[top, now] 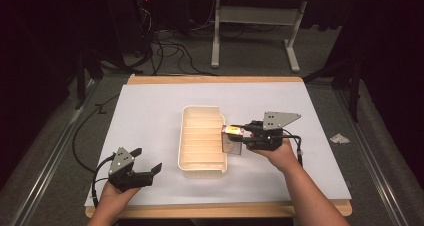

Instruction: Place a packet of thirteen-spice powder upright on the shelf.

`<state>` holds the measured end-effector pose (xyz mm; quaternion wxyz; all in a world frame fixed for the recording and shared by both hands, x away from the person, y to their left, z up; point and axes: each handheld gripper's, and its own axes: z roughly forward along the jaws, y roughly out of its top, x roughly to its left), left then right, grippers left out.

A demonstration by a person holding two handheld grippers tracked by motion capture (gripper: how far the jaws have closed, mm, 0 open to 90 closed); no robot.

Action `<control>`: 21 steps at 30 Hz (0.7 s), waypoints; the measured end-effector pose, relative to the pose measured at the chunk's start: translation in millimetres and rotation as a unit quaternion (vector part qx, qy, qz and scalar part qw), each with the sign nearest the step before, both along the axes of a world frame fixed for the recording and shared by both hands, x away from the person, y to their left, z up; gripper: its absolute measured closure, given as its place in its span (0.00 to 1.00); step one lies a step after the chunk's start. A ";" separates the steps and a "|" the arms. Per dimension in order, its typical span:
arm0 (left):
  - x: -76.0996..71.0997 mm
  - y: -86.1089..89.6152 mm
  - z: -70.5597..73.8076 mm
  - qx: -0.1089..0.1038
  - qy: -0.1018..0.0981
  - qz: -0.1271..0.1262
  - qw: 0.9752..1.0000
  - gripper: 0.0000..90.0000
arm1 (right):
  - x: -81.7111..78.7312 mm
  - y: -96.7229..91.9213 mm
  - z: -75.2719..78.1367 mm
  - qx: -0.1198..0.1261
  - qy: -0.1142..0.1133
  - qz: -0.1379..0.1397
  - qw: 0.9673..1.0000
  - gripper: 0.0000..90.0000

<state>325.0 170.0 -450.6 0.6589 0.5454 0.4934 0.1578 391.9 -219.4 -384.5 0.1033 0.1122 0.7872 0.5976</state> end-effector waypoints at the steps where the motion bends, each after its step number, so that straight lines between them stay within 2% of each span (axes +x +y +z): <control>1: 0.0 0.0 0.0 0.000 0.000 0.000 1.000 0.12 | -0.3 0.7 -0.6 0.002 0.003 0.000 1.000 0.77; 10: 0.0 1.8 0.4 0.002 -0.001 0.000 1.000 0.12 | 0.3 4.0 -1.4 0.006 0.006 0.010 1.000 0.77; 12: 0.1 1.9 0.3 0.002 -0.001 0.000 1.000 0.12 | -0.6 3.4 -0.8 0.000 0.004 0.008 1.000 0.77; 21: 0.0 0.7 0.2 0.001 0.000 0.000 1.000 0.12 | -0.9 4.3 -1.8 0.009 0.007 0.007 1.000 0.77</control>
